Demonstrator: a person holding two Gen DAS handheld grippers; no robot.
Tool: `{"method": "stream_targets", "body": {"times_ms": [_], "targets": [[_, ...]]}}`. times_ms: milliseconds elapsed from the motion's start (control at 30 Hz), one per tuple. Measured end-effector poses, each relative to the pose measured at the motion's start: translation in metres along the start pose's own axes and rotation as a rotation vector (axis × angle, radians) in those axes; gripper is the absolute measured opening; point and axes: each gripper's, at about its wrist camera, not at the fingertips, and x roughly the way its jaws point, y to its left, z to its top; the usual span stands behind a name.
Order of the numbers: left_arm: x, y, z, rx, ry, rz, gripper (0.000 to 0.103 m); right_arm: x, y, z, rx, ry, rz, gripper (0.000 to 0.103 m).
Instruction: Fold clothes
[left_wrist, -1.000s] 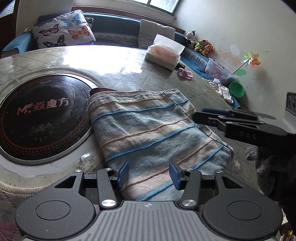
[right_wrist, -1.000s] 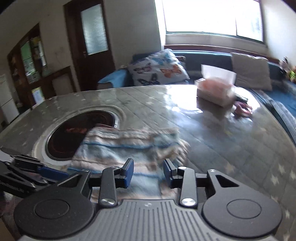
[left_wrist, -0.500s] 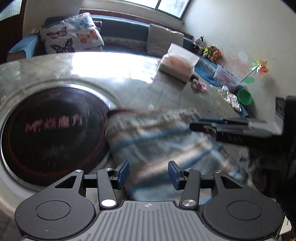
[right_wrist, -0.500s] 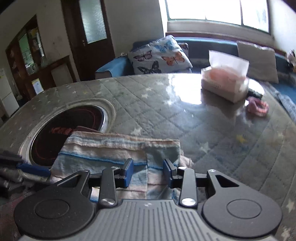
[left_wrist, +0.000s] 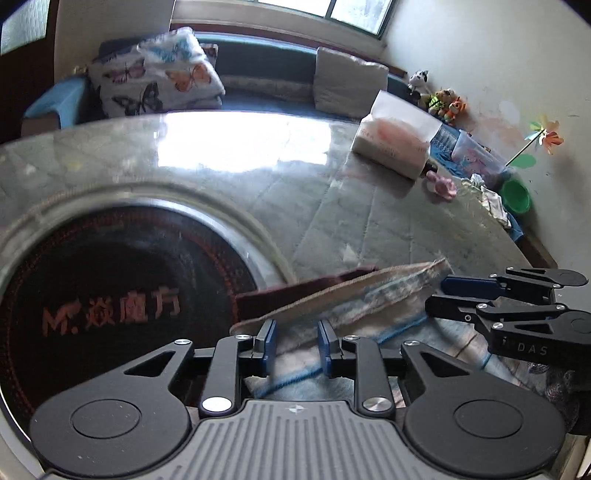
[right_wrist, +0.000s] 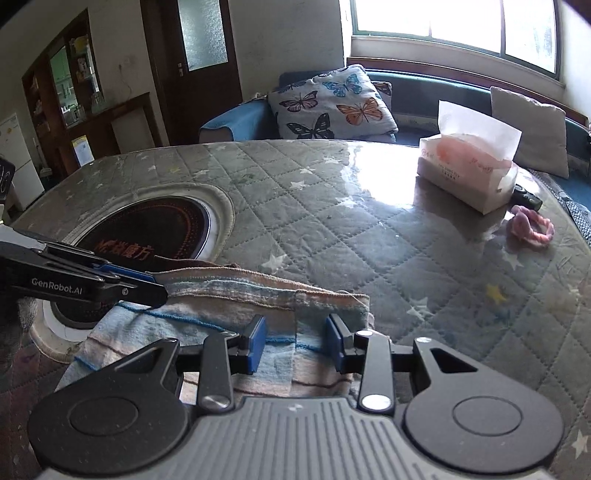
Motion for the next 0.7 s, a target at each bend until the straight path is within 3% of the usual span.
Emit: {"method": "stream_targets", "body": {"times_ms": [267, 467, 700], "targets": [[0.015, -0.041, 0.025, 0.077, -0.008, -0.110, 0.026, -0.001, -0.004, 0.003, -0.010, 0.003, 0.009, 0.036], [0.047, -0.050, 0.027, 0.086, 0.038, -0.096, 0.030, 0.001, -0.006, 0.001, -0.026, 0.007, 0.008, 0.036], [0.021, -0.053, 0.017, 0.105, 0.014, -0.092, 0.029, -0.023, 0.002, -0.006, -0.045, -0.017, 0.020, 0.036]]}}
